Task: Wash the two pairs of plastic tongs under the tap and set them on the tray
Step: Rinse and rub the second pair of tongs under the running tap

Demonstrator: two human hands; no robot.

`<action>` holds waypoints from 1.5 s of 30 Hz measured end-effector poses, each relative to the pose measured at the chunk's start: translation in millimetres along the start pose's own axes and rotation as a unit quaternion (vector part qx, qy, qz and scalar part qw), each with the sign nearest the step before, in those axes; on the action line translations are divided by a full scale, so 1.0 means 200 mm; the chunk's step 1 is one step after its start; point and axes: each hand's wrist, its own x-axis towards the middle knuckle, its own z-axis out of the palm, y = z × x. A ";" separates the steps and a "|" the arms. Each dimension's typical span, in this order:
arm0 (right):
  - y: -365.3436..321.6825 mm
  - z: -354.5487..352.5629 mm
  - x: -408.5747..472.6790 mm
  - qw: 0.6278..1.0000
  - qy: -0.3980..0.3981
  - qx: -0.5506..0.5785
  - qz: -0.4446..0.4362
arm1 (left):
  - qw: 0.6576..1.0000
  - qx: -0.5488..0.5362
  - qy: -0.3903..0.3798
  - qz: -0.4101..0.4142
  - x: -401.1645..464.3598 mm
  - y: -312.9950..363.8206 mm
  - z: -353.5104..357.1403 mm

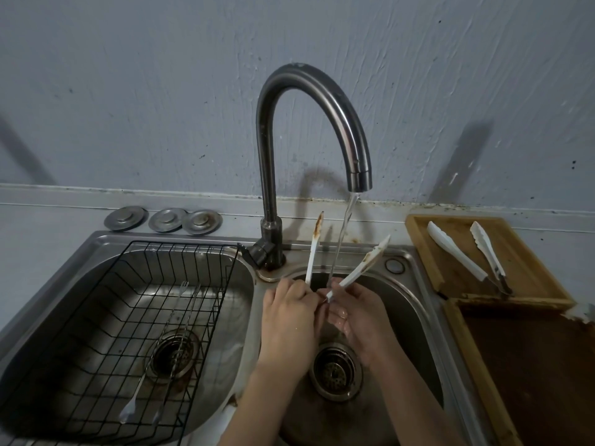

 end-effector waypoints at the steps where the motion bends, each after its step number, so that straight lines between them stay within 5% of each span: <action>1: 0.00 0.00 0.00 1.000 0.002 -0.028 -0.007 | 1.000 -0.008 -0.009 -0.004 0.00 0.00 0.01; 4: 0.00 -0.01 -0.01 0.996 0.029 -0.071 -0.042 | 0.993 -0.106 -0.037 -0.038 0.00 -0.01 0.03; 7: -0.03 -0.01 -0.02 0.982 0.039 -0.137 -0.127 | 0.948 -0.290 -0.091 -0.092 0.00 -0.01 0.03; 12: -0.13 -0.06 -0.01 0.887 0.029 -0.386 -0.252 | 0.886 -0.412 -0.048 -0.209 0.04 -0.02 0.02; 14: -0.17 -0.08 0.01 0.815 0.019 -0.507 -0.279 | 0.802 -0.520 -0.041 -0.292 0.08 -0.03 0.03; 18: -0.21 -0.07 0.01 0.705 -0.014 -0.654 -0.273 | 0.550 -0.727 -0.069 -0.405 0.13 0.04 0.06; 22: -0.21 -0.07 -0.01 0.681 -0.033 -0.690 -0.244 | 0.438 -0.769 -0.068 -0.461 0.12 0.07 0.11; 30: -0.25 -0.12 -0.02 0.674 -0.087 -0.717 -0.153 | 0.393 -0.757 -0.077 -0.517 0.05 0.13 0.18; 34: -0.26 -0.14 -0.03 0.684 -0.108 -0.707 -0.144 | 0.401 -0.736 -0.072 -0.541 0.05 0.13 0.18; 40: -0.24 -0.15 -0.03 0.705 -0.110 -0.688 -0.135 | 0.508 -0.693 -0.141 -0.492 0.04 0.11 0.18; 45: -0.25 -0.16 -0.08 0.692 -0.134 -0.692 -0.156 | 0.465 -0.696 -0.142 -0.528 0.05 0.05 0.16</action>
